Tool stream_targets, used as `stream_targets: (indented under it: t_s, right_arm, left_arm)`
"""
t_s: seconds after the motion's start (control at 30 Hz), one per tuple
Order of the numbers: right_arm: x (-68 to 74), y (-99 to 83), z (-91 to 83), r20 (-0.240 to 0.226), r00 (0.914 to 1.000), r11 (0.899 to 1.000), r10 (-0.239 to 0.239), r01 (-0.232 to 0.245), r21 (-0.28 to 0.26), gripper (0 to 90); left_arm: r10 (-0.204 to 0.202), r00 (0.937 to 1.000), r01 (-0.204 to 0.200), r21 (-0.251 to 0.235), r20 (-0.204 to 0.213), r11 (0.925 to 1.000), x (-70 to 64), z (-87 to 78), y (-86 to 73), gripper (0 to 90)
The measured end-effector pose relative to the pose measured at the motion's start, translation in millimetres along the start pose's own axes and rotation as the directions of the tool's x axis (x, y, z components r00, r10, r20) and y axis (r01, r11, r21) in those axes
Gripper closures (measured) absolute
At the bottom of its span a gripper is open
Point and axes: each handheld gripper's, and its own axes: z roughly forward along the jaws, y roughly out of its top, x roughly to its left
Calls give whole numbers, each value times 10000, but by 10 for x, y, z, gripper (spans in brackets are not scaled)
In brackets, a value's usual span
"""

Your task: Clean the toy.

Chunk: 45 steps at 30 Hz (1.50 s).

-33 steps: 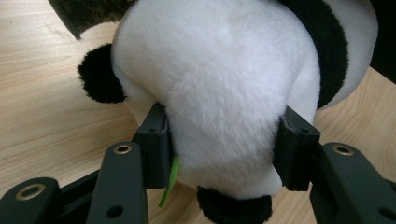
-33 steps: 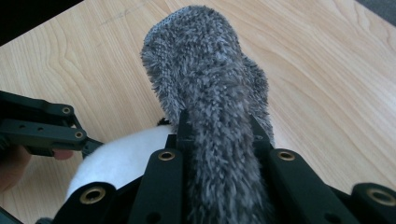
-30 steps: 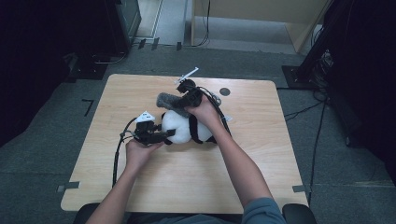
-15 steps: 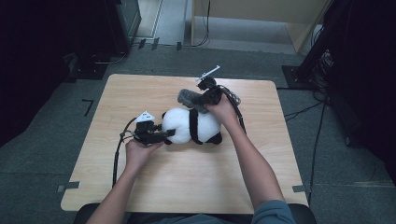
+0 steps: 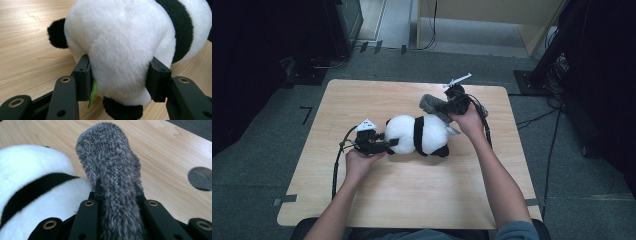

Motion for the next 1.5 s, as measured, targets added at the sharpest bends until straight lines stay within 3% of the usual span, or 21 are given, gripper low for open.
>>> stream_targets:
  t_s: [0.23,0.37,0.57,0.73,0.9,1.07,1.17,1.23,1.33,1.5]
  right_arm:
    - [-95,-124,-85,283,9992,9994,275,-280,196,757]
    - [-60,-104,-142,464,9988,9999,134,-130,-102,759]
    - [99,0,-287,331,9994,9951,-113,145,-976,759]
    - [375,169,-351,14,9981,9890,-621,617,-1342,757]
    - [694,320,-229,-467,9925,9833,-1126,1045,-1493,754]
    - [1065,397,61,-939,9810,9809,-1699,1592,-1115,752]
    - [1195,393,195,-1117,9757,9795,-1884,1785,-928,747]
    - [1250,369,287,-1250,9734,9797,-1918,1824,-831,726]
    - [1285,320,370,-1090,9735,9785,-2010,1943,-691,685]
    - [1232,237,394,-1037,9759,9796,-1918,1838,-817,724]
  left_arm:
    - [15,10000,-15,4,90,10000,13,-3,-7,469]
    - [11,9998,-10,-56,192,10000,25,-4,-22,467]
    - [7,9997,-5,-91,242,10000,23,-4,-22,462]
    - [-30,9997,33,-111,253,9999,18,-4,-17,461]
    - [7,9997,-5,-91,244,10000,15,-6,-13,460]
    - [42,9998,-41,-66,215,10000,10,-8,-10,458]
    - [30,9998,-29,-53,210,10000,7,-9,-10,458]
    - [4,9998,-3,-41,209,10000,4,-9,-9,458]
    - [-57,9998,57,0,203,10000,3,-11,-7,457]
    - [-126,9997,127,0,207,9999,2,-8,-3,458]
